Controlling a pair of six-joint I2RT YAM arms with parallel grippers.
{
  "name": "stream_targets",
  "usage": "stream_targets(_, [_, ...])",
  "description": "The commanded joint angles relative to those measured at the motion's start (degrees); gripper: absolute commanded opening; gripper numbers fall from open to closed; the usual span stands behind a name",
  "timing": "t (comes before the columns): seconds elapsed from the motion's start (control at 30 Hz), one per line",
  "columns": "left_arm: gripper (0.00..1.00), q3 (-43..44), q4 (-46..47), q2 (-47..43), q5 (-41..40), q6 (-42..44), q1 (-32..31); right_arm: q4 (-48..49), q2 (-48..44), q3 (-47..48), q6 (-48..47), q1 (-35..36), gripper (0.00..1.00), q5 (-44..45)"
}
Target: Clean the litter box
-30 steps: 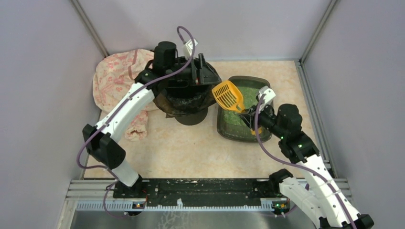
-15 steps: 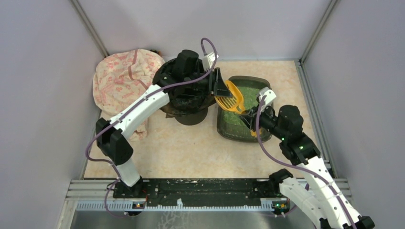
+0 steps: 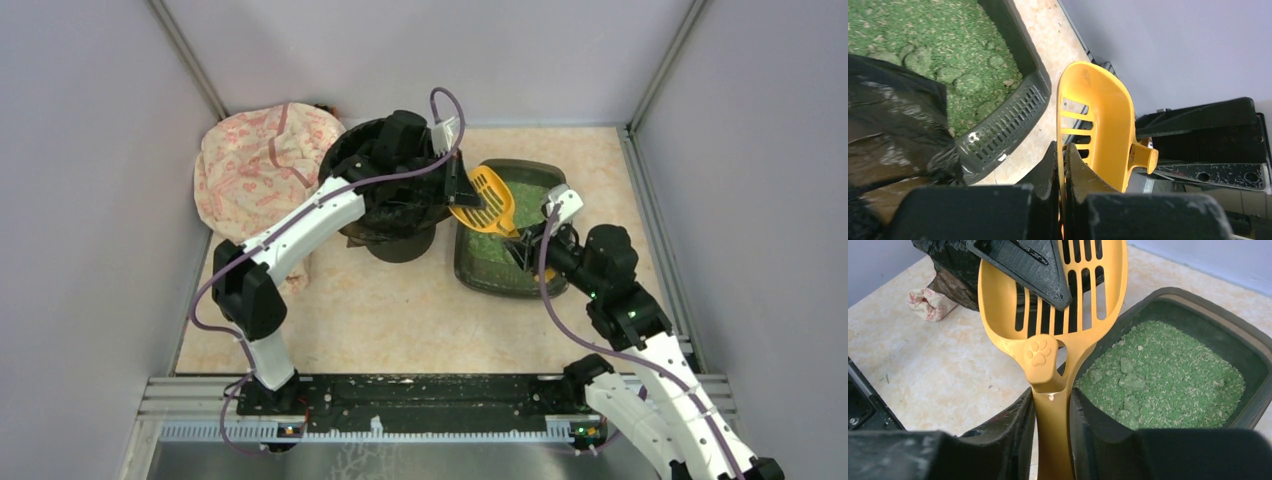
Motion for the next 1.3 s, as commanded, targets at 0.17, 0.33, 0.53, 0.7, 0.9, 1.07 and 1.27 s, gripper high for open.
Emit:
stream_targets(0.17, [0.00,-1.8,8.6,-5.6,-1.2,-0.4,-1.0,15.9,-7.9,-3.1,9.7,0.6,0.78,9.0])
stream_targets(0.33, [0.00,-4.8,9.4,-9.6,-9.2,2.6,-0.9,24.8,-14.6,-6.9,14.9,0.6,0.98,14.4])
stream_targets(0.53, [0.00,-9.0,13.0,-14.4,-17.6,3.6,-0.7,23.5,-15.5,-5.6,17.7,0.6,0.97,20.3])
stream_targets(0.7, [0.00,-21.9,27.2,-23.4,-22.1,0.8,-0.3,25.7,-17.5,-5.8,22.2,0.6,0.94,20.5])
stream_targets(0.9, [0.00,-36.6,45.2,-34.5,-25.1,-2.5,0.3,37.1,-16.1,-10.4,28.3,0.6,0.96,10.6])
stream_targets(1.07, [0.00,-41.9,49.4,-43.6,-29.5,-1.2,0.3,44.6,-10.3,-11.5,30.7,0.6,0.90,3.6])
stream_targets(1.27, [0.00,-46.8,51.2,-49.3,-34.6,-4.1,0.4,57.1,-3.4,-12.1,31.0,0.6,0.86,-2.6])
